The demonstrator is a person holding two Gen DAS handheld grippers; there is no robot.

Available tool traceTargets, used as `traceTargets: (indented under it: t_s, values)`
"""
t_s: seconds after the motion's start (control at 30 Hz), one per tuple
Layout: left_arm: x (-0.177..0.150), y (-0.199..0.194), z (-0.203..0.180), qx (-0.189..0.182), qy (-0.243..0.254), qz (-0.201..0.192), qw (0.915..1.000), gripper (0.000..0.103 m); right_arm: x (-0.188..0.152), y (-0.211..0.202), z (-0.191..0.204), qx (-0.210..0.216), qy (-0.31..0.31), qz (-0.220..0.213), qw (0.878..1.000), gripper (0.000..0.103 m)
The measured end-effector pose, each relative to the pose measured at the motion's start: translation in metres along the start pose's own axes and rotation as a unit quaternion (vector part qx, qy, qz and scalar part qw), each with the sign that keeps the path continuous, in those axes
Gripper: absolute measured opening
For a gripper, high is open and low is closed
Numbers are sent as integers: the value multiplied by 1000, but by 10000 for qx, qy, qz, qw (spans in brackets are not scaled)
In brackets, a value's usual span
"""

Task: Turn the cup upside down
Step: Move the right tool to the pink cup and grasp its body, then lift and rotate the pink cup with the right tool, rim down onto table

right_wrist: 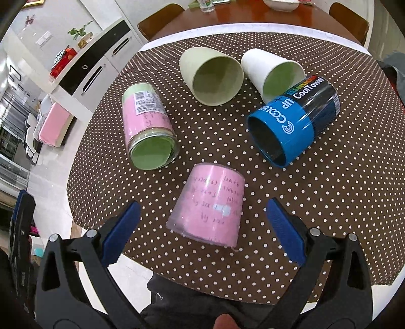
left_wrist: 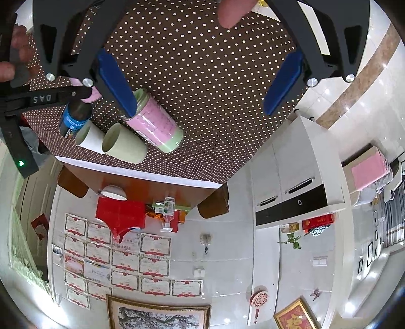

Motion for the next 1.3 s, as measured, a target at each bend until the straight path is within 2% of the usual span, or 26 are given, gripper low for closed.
traceTargets:
  t_s: [0.23,0.5,0.67,0.83,1.0,1.13,1.23,1.3]
  values:
    - [-4,6,-2,-39,37,62,10000,99,12,23,5,-1,-4,493,9988,78]
    - [-7,16,-2,-50,40,175,9998,99,28,47,7,-22,69,976,9952,78]
    - [-8,19,-2,-44,54,201,9998,99,31,59,12,-178,-91,1206,9925,65]
    - [-9,19,-5,-51,91,218,9997,99,38,62,20,-43,-122,1222,9924,64]
    - [-9,19,-10,-38,144,231,9996,99,37,49,14,228,-12,926,9954,63]
    - [-6,17,-16,-50,182,195,9996,99,35,27,5,459,61,451,9979,62]
    - [-4,16,-20,-47,229,181,9996,99,29,4,8,577,61,-135,9982,62]
    - [-3,15,-24,-40,255,169,9995,99,22,-13,7,509,22,-707,9962,62]
Point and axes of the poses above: each gripper's, at about its wrist camera, not at the fingertips, and y roughly the way its jaws point, z to its left, x to its top, the point moved 3 cm from there along y, roughly the way its jaws point, and after that the axes turned 13 degrees about -x, right-handed, at the moved point
